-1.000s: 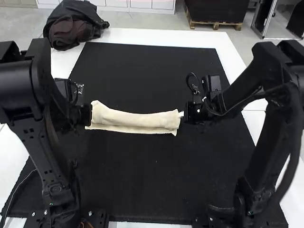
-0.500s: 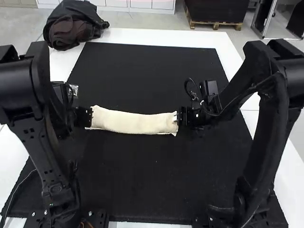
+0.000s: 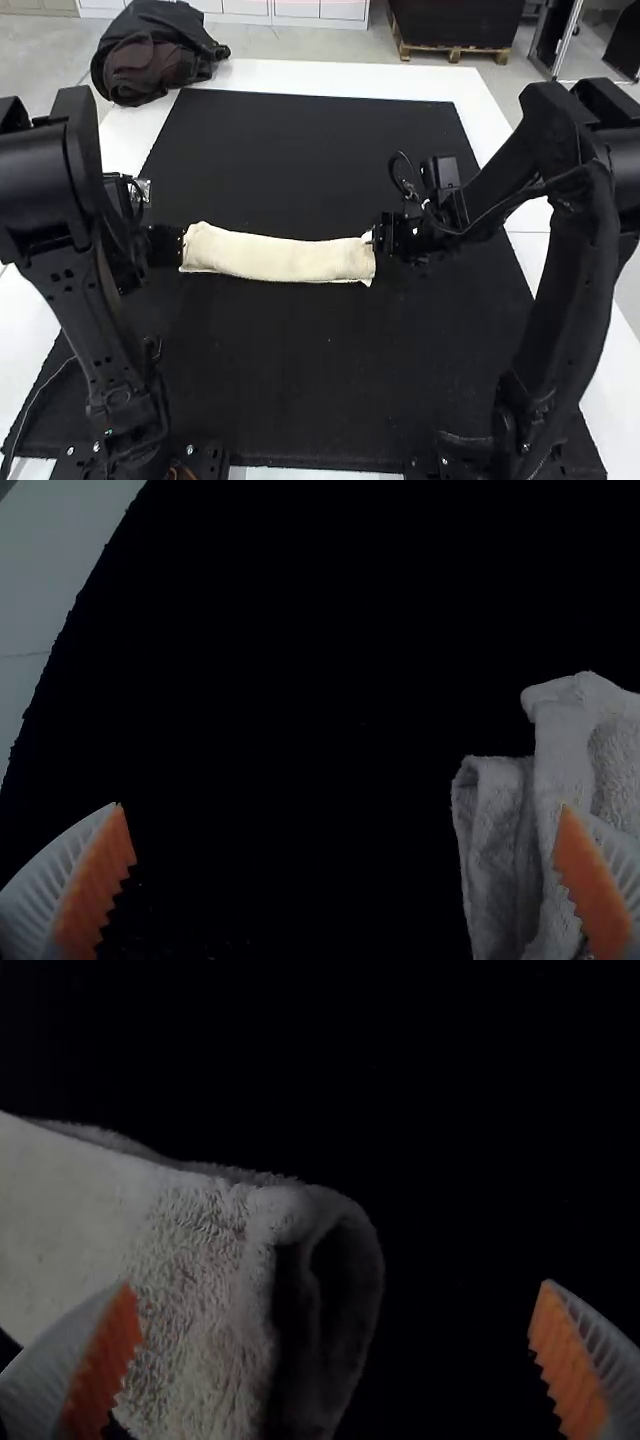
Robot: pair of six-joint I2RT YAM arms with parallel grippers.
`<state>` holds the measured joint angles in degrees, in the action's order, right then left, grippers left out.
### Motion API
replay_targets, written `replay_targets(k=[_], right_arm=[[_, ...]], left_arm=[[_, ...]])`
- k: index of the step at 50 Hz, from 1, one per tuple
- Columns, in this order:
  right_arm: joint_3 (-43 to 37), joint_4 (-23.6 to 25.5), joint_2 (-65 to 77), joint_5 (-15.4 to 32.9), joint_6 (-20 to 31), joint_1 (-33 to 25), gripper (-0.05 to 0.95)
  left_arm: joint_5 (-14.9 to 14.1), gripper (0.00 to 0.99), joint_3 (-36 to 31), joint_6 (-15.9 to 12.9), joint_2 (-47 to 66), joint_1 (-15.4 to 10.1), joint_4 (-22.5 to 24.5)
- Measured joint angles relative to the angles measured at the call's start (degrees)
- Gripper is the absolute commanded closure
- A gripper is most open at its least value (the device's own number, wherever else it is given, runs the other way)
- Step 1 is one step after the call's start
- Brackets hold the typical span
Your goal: Fold the towel.
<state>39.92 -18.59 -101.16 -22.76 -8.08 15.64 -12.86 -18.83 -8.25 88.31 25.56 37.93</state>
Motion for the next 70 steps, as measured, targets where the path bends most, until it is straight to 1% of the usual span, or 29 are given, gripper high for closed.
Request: replay_targets(k=[16,26,29,30,32,33,36,37,39,40,45,51,57,60,70], right_arm=[[0.31,-0.46,-1.62,0.02,-0.33,3.04,0.01],[0.63,-1.64,-3.74,0.07,-0.42,3.56,0.01],[0.72,-1.99,-4.02,0.13,-0.5,3.78,0.02],[0.79,-2.08,-4.17,0.28,-0.52,3.91,0.04],[0.9,-2.1,-4.35,0.55,-0.57,4.02,0.13],[1.03,-2.08,-4.48,0.79,-0.61,4.13,0.23],[1.05,-2.12,-4.76,1.9,-0.74,4.13,0.49],[1.05,-2.16,-4.92,2.4,-0.83,4.11,0.6],[1.11,-2.49,-5.53,1.9,-0.96,4.13,0.86],[1.18,-2.6,-5.97,1.7,-0.96,4.39,0.93],[1.73,-3.39,-7.89,0.66,-1.42,4.79,0.93],[1.86,-3.17,-7.91,-0.15,-1.25,4.39,0.93],[1.84,-2.73,-7.85,-2.03,-1.31,2.91,0.93],[1.81,-1.29,-7.15,-2.95,-1.38,1.62,0.93],[1.4,3.96,-0.7,-3.23,-1.42,-3.26,0.93]], left_arm=[[0.02,0.025,-0.02,0.17,-1.6,-0.02,-0.68],[0.02,0.025,-0.11,0.17,-3.56,0.0,-2.84],[0.02,0.025,-0.13,0.17,-4.13,-0.02,-3.08],[0.02,0.025,-0.13,0.17,-4.35,0.0,-3.21],[0.02,0.025,-0.11,0.17,-4.68,0.0,-3.45],[0.02,0.025,-0.11,0.17,-4.76,-0.02,-3.5],[0.02,0.025,-0.13,0.17,-5.07,0.0,-3.85],[0.02,0.025,-0.13,0.17,-5.14,0.0,-3.93],[0.02,0.025,-0.11,0.17,-5.14,-0.02,-4.02],[0.02,0.025,-0.13,0.17,-5.14,0.0,-4.07],[0.02,0.025,-0.11,0.17,-5.29,0.0,-4.68],[0.02,0.025,-0.13,0.17,-6.62,0.02,-5.16],[0.02,0.026,-0.11,0.22,-7.28,0.13,-5.2],[0.02,0.026,-0.11,0.42,-7.28,0.33,-5.35],[0.26,0.026,-0.13,1.03,-7.28,0.37,-5.51]])
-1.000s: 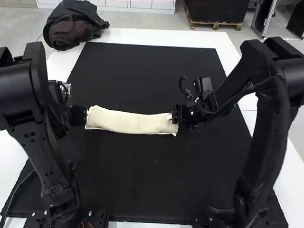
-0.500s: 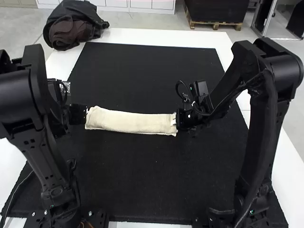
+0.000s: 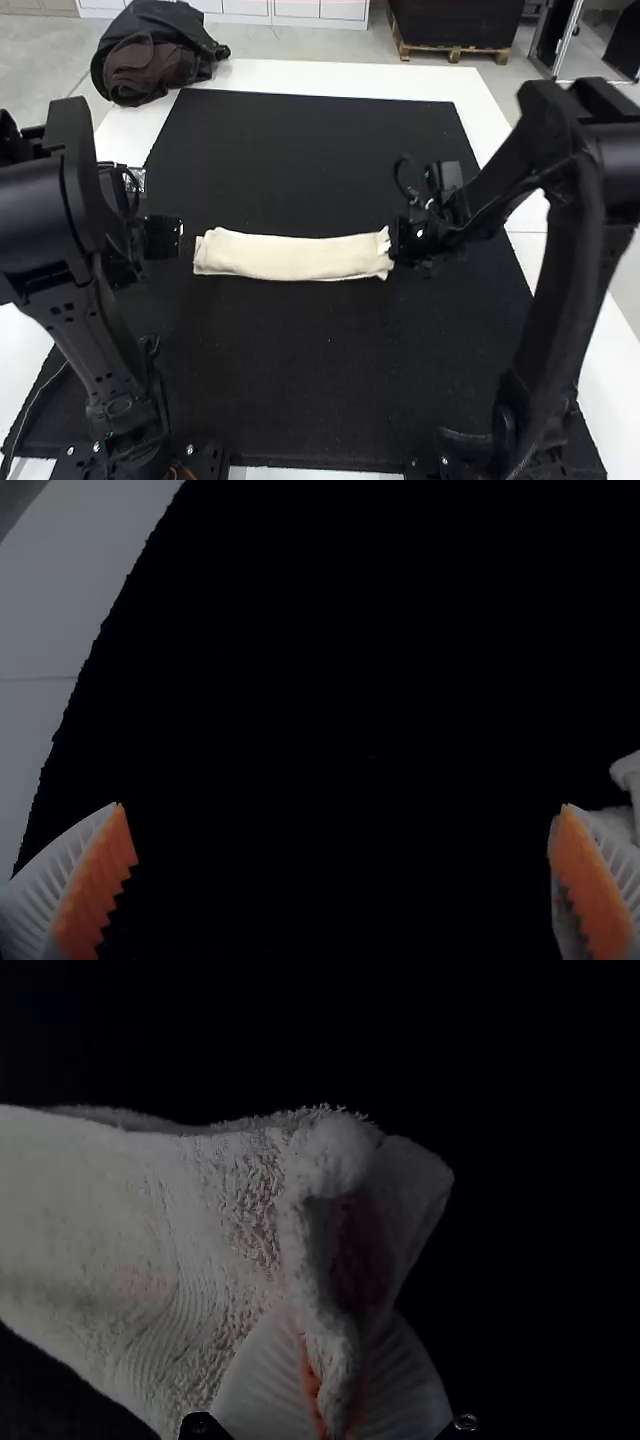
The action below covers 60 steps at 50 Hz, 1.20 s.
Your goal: Fold the towel.
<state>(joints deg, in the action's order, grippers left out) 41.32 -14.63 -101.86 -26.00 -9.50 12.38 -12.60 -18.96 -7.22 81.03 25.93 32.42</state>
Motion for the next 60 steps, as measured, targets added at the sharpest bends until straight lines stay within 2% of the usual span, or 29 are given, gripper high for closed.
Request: replay_targets(k=[8,15,34,60], right_arm=[[1.42,3.39,3.69,-0.42,-0.11,1.07,0.93],[3.91,5.75,3.72,-0.44,-0.96,5.44,0.93],[11.06,6.03,3.04,-0.63,-4.09,16.98,0.93],[21.53,4.63,-8.59,-0.61,-6.93,29.31,0.93]], left_arm=[[0.83,0.026,0.0,0.24,0.0,0.0,0.22],[1.33,0.026,-0.02,0.44,0.0,-0.02,0.22],[2.34,0.026,-0.74,0.66,0.0,0.0,0.13],[2.89,0.026,-0.72,2.58,0.0,0.72,0.37]])
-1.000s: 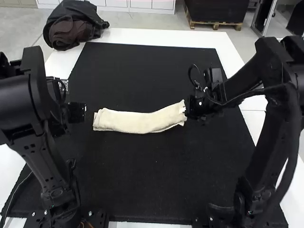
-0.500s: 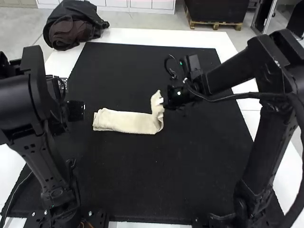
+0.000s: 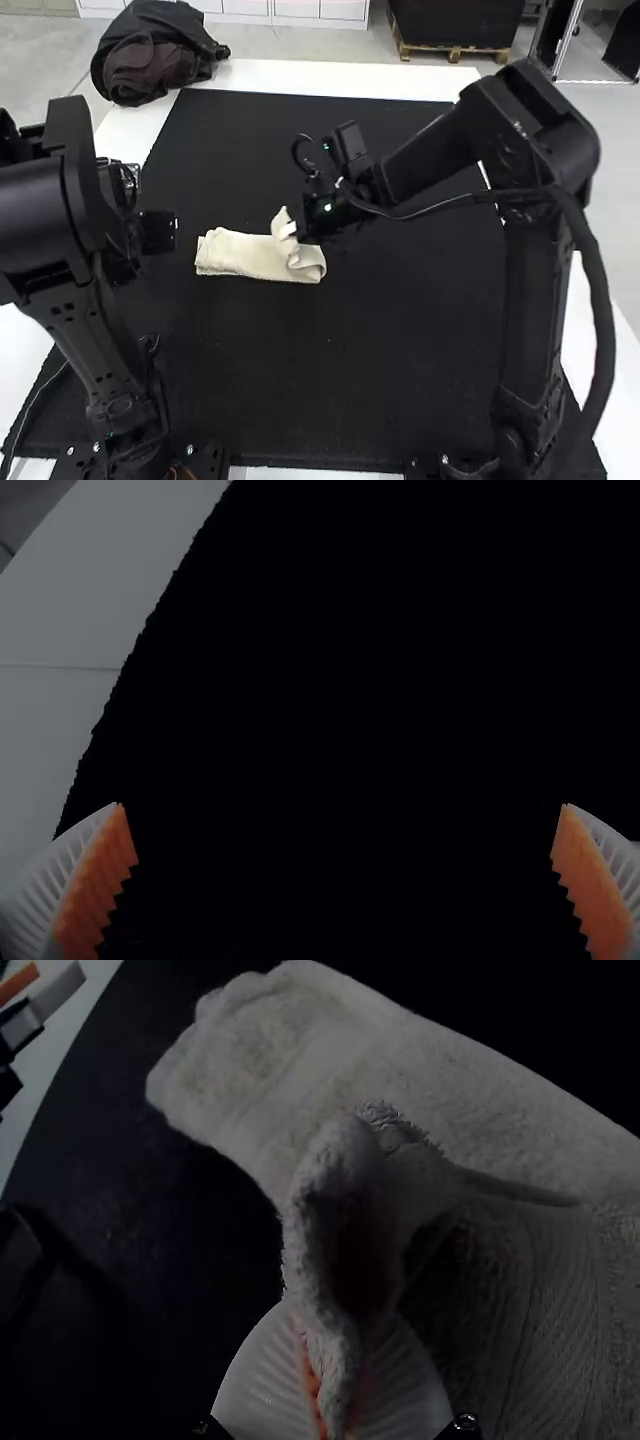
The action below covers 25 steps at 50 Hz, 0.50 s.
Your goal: Fold the towel.
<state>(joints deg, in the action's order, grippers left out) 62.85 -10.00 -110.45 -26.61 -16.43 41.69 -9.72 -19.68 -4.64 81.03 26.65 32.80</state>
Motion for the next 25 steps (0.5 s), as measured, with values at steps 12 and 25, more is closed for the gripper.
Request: replay_targets(k=[12,25], right_arm=[[6.6,-0.02,-5.6,0.02,-0.74,2.75,0.93],[14.4,0.0,-11.8,0.02,-1.18,4.46,0.93]], left_arm=[[0.33,0.026,2.08,0.0,0.0,2.01,1.31],[0.31,0.026,3.08,-0.24,0.0,4.66,2.1]])
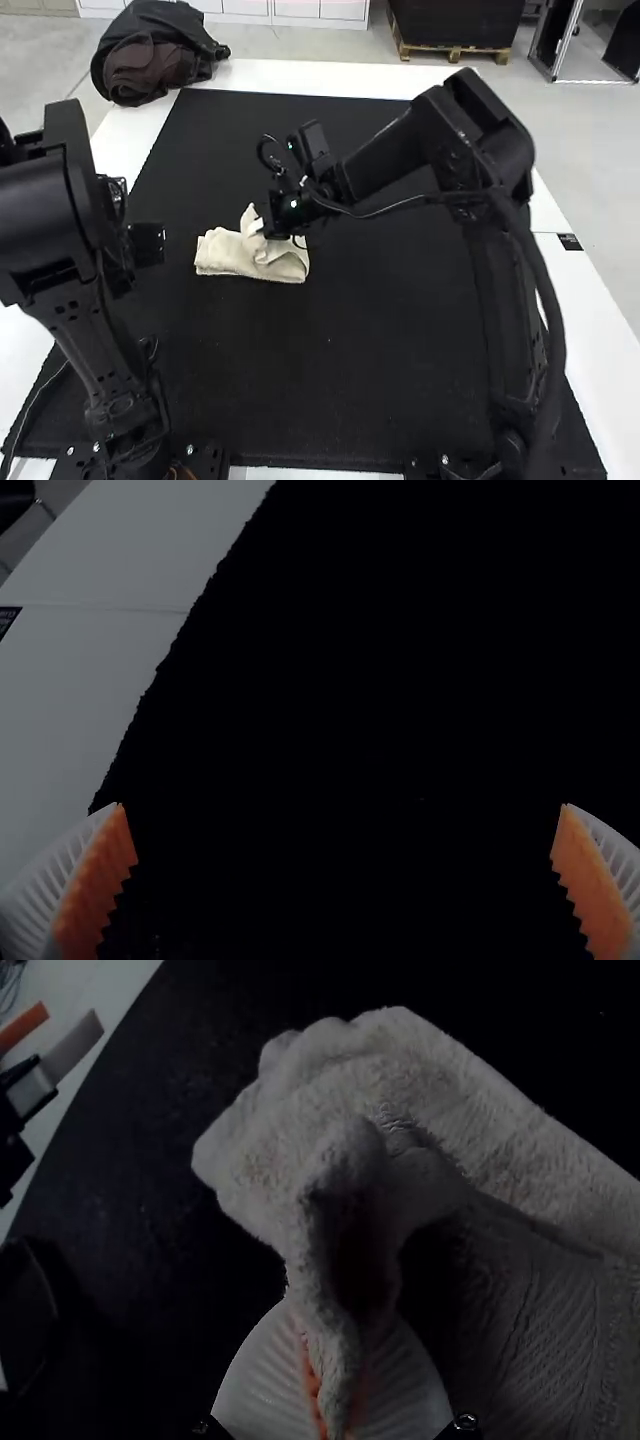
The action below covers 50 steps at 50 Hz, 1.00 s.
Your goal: Fold the towel.
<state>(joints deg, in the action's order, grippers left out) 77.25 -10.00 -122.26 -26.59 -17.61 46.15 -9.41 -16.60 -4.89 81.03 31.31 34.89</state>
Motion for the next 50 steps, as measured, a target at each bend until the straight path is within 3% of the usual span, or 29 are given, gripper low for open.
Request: replay_targets(k=[29,41,50], right_arm=[[14.95,1.42,-10.14,0.0,-1.92,0.52,0.92],[18.91,3.45,-12.0,-0.07,-5.86,3.02,0.48],[23.52,8.35,-12.0,-0.5,-6.88,4.92,0.26]], left_arm=[[0.0,0.026,0.33,-0.61,0.0,0.2,0.46],[0.0,0.026,0.44,-1.33,0.0,0.2,0.46],[0.0,0.026,1.86,-1.57,0.0,0.2,0.55]])
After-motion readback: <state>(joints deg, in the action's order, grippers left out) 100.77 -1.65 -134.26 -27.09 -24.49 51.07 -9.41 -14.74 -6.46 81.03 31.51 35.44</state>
